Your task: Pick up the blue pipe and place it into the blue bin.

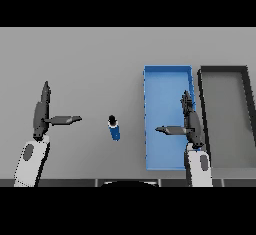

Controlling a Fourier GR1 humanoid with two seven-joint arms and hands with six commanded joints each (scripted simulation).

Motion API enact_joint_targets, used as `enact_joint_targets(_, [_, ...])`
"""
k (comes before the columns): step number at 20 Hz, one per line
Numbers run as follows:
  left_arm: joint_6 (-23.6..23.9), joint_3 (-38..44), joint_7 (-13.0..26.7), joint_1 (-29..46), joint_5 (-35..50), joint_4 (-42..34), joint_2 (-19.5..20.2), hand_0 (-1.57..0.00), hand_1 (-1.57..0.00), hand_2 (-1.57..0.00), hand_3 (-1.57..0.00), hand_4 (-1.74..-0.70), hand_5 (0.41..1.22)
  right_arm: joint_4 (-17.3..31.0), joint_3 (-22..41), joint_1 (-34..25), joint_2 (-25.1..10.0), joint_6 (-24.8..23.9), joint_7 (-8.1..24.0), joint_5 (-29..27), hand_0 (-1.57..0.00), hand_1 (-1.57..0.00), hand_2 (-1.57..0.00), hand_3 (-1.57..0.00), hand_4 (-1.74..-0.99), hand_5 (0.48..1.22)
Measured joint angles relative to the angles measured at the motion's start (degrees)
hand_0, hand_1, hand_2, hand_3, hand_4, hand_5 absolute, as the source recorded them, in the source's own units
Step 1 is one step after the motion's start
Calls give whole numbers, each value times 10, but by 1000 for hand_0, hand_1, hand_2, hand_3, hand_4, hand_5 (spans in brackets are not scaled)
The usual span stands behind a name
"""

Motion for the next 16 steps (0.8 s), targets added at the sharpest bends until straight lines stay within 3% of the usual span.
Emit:
enact_joint_targets(6, [0, -2, -14, 27, 3, -25, 4, 1, 1, 1, 1, -1074, 591, -24, 13, 26, 7, 0, -8, 4, 1, 1, 1, 1, -1225, 617])
enact_joint_targets(7, [-76, -21, -36, 29, 5, -31, 49, 1, 1, 1, 1, -1073, 590, -39, 31, 46, -21, 19, -44, 31, 1, 1, 1, 1, -1224, 618])
enact_joint_targets(9, [-155, -33, -52, 33, 14, -41, 103, 1, 1, 1, 1, -1076, 587, -63, 58, 68, -46, 33, -58, 67, 1, 1, 1, 1, -1225, 620])
enact_joint_targets(11, [-190, -35, -51, 27, 24, -29, 120, 1, 1, 1, 1, -1078, 591, -87, 70, 82, -55, 33, -48, 85, 1, 1, 1, 1, -1215, 618])
enact_joint_targets(14, [-208, -37, -62, 33, 26, -37, 132, 1, 1, 1, 1, -1085, 604, -93, 70, 76, -65, 27, -23, 98, 1, 1, 1, 1, -1186, 601])
enact_joint_targets(16, [-224, -42, -72, 43, 31, -44, 135, 1, 1, 1, 1, -1090, 596, -93, 78, 80, -58, 20, -22, 110, 1, 1, 1, 1, -1186, 598])
